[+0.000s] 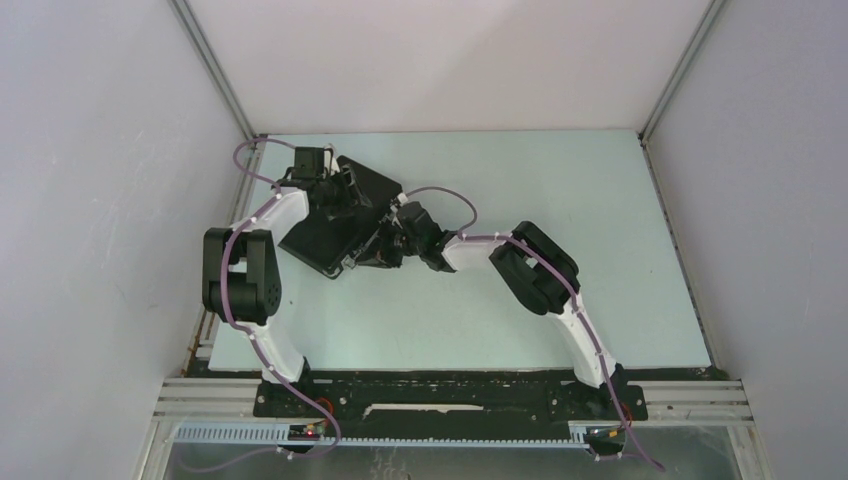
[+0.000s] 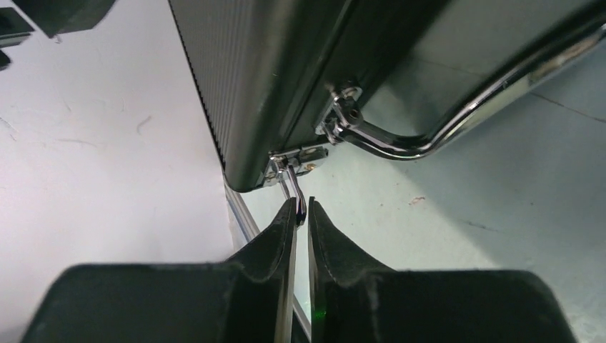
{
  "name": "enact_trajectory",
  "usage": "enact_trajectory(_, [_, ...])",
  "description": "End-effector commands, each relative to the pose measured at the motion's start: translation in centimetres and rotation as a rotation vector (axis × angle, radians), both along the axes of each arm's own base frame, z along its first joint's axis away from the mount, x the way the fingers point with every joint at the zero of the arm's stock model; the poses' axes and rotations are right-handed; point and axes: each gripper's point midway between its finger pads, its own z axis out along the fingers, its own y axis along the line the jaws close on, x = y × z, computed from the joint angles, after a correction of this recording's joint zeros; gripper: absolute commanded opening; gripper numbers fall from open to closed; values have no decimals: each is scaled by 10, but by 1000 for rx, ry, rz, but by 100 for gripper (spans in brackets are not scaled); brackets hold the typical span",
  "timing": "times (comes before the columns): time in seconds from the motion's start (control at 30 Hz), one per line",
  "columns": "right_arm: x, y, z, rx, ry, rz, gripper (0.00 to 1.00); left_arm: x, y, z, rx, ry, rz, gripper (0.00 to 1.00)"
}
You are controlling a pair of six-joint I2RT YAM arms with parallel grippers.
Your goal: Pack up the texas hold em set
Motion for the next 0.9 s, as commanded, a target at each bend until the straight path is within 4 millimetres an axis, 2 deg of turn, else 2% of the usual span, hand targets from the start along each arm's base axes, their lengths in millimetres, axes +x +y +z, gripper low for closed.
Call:
enact_trajectory(0.0, [-17,7,-14,4,49,7,18,-7,9,8,34,-6,18,61])
enact_trajectory(0.1, [-20,7,-16,32,88,-1,17,-7,11,7,44,-4,24,61])
enact_trajectory(0.3, [-13,12,-29,-4,131,-18,17,-8,10,10,35,-10,20,61])
enact_trajectory(0.5, [-9,7,-48,-53,193,-85,8,-7,9,11,31,-11,19,61])
enact_trajectory(0.87, [1,25,-58,-48,230,-107,15,-7,9,17,27,-34,23,59])
